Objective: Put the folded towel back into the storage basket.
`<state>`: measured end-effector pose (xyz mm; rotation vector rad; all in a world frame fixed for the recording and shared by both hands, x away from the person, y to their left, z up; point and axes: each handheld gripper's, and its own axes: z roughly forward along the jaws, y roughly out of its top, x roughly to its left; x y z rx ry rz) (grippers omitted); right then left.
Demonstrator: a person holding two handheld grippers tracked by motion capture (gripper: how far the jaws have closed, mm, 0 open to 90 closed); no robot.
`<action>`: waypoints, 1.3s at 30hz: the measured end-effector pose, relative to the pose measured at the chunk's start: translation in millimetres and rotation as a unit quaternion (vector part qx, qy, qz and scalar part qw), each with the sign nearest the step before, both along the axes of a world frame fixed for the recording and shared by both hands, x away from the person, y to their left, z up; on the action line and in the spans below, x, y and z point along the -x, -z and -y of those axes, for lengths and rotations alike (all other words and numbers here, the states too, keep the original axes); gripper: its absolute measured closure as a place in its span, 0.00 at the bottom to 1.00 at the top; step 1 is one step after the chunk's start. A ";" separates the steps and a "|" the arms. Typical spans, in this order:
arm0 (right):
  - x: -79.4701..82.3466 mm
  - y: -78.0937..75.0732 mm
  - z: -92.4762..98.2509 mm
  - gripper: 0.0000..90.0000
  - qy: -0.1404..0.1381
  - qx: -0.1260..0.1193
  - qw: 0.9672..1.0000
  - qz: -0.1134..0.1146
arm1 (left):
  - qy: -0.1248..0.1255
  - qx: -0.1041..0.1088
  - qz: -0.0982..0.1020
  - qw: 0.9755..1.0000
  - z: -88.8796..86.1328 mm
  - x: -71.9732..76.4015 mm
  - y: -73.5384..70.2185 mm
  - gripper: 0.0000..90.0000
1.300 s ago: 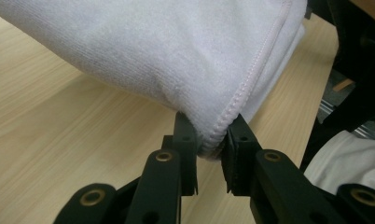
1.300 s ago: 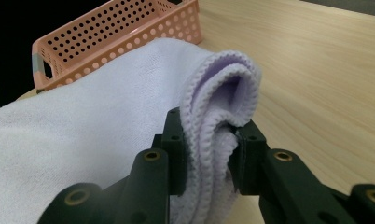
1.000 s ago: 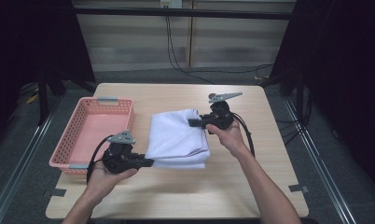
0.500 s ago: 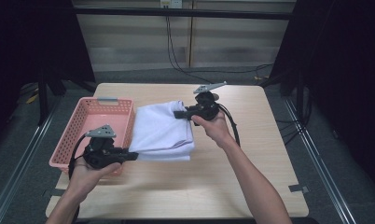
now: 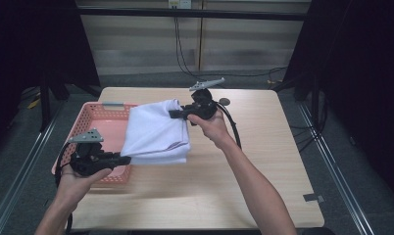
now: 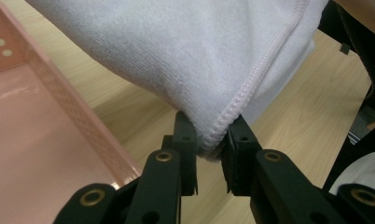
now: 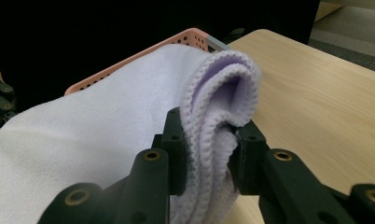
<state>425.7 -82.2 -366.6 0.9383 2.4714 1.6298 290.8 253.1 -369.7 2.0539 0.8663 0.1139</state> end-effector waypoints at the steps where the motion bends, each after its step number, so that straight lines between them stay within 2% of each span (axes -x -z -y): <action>1: -2.0 -1.2 -4.1 0.79 -0.001 0.001 1.000 -0.002 | -0.002 0.001 0.000 1.000 -2.4 -0.3 -0.7 0.86; 8: -7.9 -14.0 -25.4 0.79 -0.009 0.007 1.000 0.002 | -0.016 0.010 -0.004 1.000 -24.8 -3.8 -8.6 0.86; 18: -17.4 -23.8 -58.0 0.79 -0.017 0.007 1.000 0.003 | -0.033 0.007 -0.003 0.999 -55.8 -7.4 -19.4 0.86; 22: -21.8 -24.5 -73.4 0.79 -0.021 0.010 1.000 0.000 | -0.043 0.006 -0.012 0.999 -69.7 -9.6 -16.5 0.86; 29: -28.5 -21.8 -101.8 0.79 -0.028 0.013 1.000 -0.004 | -0.067 0.007 -0.014 0.998 -92.9 -7.0 -14.9 0.86; 33: -28.7 -19.4 -116.0 0.79 -0.015 0.010 1.000 -0.001 | -0.078 0.007 -0.010 0.997 -106.6 -8.3 -17.2 0.86; 39: -31.6 -13.6 -137.4 0.79 -0.012 0.015 1.000 -0.007 | -0.092 0.007 -0.022 0.995 -126.9 -10.7 -13.3 0.86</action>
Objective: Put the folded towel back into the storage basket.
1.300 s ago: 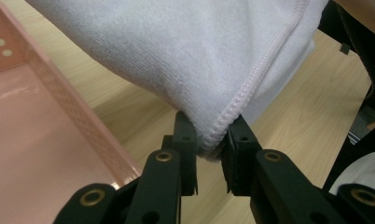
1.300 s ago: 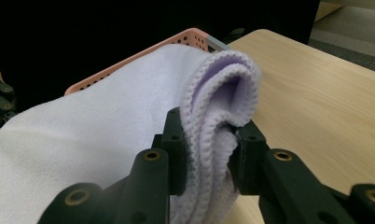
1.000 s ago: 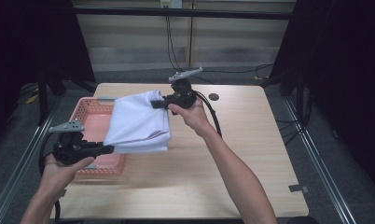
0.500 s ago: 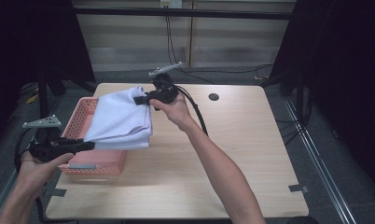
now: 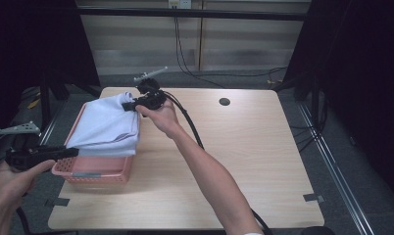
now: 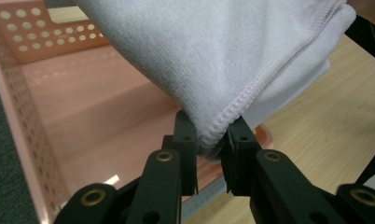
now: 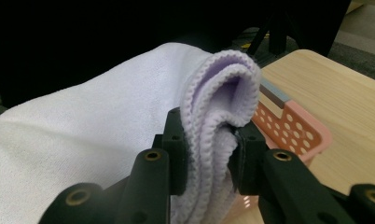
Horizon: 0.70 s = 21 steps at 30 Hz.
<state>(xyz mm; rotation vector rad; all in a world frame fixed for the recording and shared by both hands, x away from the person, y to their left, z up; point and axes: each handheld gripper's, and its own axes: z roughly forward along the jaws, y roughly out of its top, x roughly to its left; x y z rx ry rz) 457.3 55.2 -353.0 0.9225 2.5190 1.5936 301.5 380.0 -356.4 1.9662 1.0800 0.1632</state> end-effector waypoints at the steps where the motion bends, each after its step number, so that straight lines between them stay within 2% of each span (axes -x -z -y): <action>1: 0.1 0.7 -3.3 0.79 0.001 -0.001 1.000 0.000 | -0.001 -0.002 -0.002 1.000 -3.6 -0.2 0.5 0.86; 3: 0.1 2.1 -9.6 0.79 0.001 0.001 1.000 -0.001 | -0.012 0.003 -0.005 1.000 -9.8 -0.6 1.2 0.86; 5: -0.3 3.9 -15.4 0.79 0.003 -0.001 1.000 -0.003 | -0.015 -0.004 -0.009 1.000 -16.1 -2.2 2.8 0.87; 8: -1.3 7.1 -24.0 0.79 0.005 0.002 1.000 -0.003 | -0.024 -0.002 -0.009 1.000 -22.4 -3.8 6.2 0.86; 11: -3.6 10.5 -30.1 0.79 0.010 0.004 1.000 -0.007 | -0.036 -0.001 -0.016 0.999 -28.1 -7.3 11.6 0.87; 15: -5.8 19.9 -37.8 0.79 0.015 0.006 1.000 -0.009 | -0.040 -0.012 -0.025 0.999 -33.2 -10.3 15.3 0.87; 19: -6.4 32.2 -46.2 0.79 0.020 0.011 1.000 -0.015 | -0.055 -0.025 -0.037 0.997 -37.9 -12.6 22.2 0.87; 21: -6.3 39.7 -50.3 0.79 0.022 0.005 1.000 -0.017 | -0.063 -0.023 -0.042 0.997 -41.0 -13.2 27.2 0.87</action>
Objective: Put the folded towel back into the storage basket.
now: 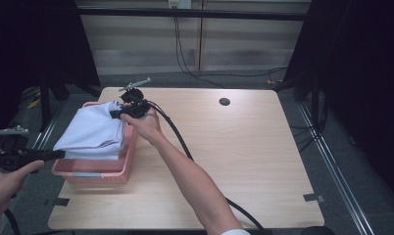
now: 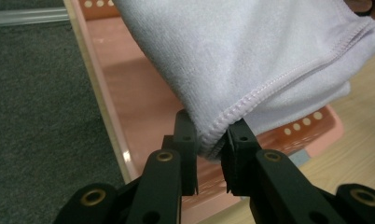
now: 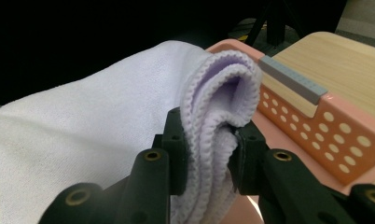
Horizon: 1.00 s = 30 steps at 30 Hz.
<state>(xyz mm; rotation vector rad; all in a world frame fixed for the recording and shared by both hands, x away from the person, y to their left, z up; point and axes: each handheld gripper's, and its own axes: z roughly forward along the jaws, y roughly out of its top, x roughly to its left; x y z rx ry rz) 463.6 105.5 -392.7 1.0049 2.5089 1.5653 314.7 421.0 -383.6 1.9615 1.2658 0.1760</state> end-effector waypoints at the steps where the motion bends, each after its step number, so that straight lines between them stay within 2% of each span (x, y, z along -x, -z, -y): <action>1: -0.4 3.0 -1.7 0.79 0.002 0.001 1.000 -0.003 | -0.002 0.000 -0.005 1.000 -1.5 -0.6 4.0 0.87; 6: 0.4 14.6 -6.3 0.79 0.002 0.010 1.000 -0.007 | -0.004 -0.004 -0.015 1.000 -2.0 -3.1 17.3 0.86; 13: -1.5 28.1 -1.0 0.78 0.006 0.009 1.000 -0.007 | -0.008 -0.009 -0.012 1.000 4.6 -4.8 21.0 0.86; 16: -1.5 33.2 -2.5 0.77 0.005 0.014 1.000 -0.003 | -0.009 -0.019 -0.022 1.000 7.5 -6.1 23.7 0.86; 18: -1.9 36.3 -3.8 0.73 0.006 0.019 1.000 -0.006 | -0.019 -0.029 -0.032 0.999 9.8 -7.6 27.7 0.85; 21: -0.8 41.4 -5.2 0.52 0.008 0.041 0.999 0.013 | -0.030 -0.037 -0.031 0.998 12.1 -8.6 32.0 0.73; 23: -3.1 42.7 -3.1 0.44 0.011 0.036 0.999 0.006 | -0.045 -0.041 -0.030 0.998 16.1 -9.0 33.0 0.63; 25: -4.9 41.1 -0.8 0.41 0.008 0.031 0.999 0.004 | -0.038 -0.038 -0.025 0.998 17.6 -10.2 31.6 0.52; 27: -4.9 37.9 2.0 0.39 0.003 0.029 1.000 0.004 | -0.044 -0.036 -0.016 0.998 19.0 -8.7 27.6 0.47; 30: -5.2 33.4 8.3 0.38 -0.004 0.013 1.000 -0.001 | -0.039 -0.035 -0.001 0.999 24.5 -5.0 21.6 0.46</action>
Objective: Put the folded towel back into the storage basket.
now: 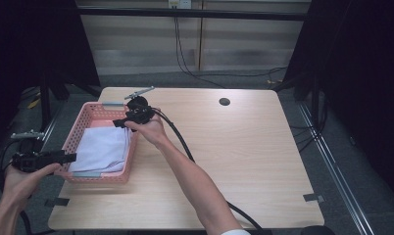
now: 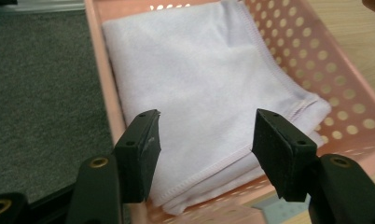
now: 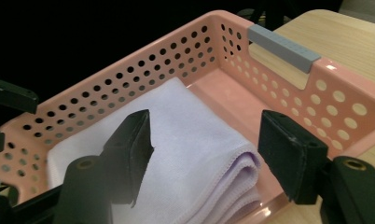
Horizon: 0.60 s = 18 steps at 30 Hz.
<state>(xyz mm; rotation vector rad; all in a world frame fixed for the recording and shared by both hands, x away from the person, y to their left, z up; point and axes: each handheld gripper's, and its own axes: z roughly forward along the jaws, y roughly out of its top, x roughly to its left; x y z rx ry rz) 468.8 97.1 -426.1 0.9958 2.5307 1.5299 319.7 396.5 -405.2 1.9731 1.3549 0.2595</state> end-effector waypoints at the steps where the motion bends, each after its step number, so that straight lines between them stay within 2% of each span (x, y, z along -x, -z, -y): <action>1: 0.6 -1.7 2.6 0.38 -0.003 -0.003 1.000 0.002 | 0.012 -0.001 0.003 1.000 3.5 1.8 -2.2 0.46; 3: 2.5 -5.1 8.9 0.39 -0.013 -0.009 1.000 0.002 | 0.011 0.002 0.012 1.000 11.8 5.3 -4.7 0.49; 6: 5.7 -9.9 21.8 0.39 -0.022 -0.010 1.000 0.003 | 0.013 -0.005 0.014 1.000 23.8 11.4 -7.5 0.51; 7: 7.1 -11.5 27.4 0.39 -0.021 -0.012 1.000 0.005 | 0.016 0.001 0.014 1.000 28.5 14.3 -8.3 0.50; 8: 8.8 -13.2 33.4 0.39 -0.020 -0.014 1.000 0.009 | 0.022 0.004 0.024 0.999 33.9 18.7 -9.9 0.50; 12: 16.3 -18.4 60.2 0.38 -0.020 -0.026 0.999 0.014 | 0.034 0.003 0.038 0.999 52.9 29.3 -13.1 0.55; 13: 20.0 -19.0 69.3 0.37 -0.018 -0.030 0.999 0.015 | 0.037 0.002 0.041 0.998 56.4 31.0 -13.4 0.55; 15: 25.9 -17.9 81.5 0.35 -0.017 -0.028 0.999 0.013 | 0.039 0.013 0.044 0.998 68.4 34.9 -11.7 0.51; 16: 30.9 -15.2 91.1 0.35 -0.016 -0.036 0.999 0.014 | 0.041 0.010 0.047 0.998 72.1 36.0 -11.1 0.50; 18: 38.2 -11.2 104.4 0.35 -0.014 -0.035 0.999 0.013 | 0.047 0.012 0.045 0.998 88.2 38.4 -8.1 0.49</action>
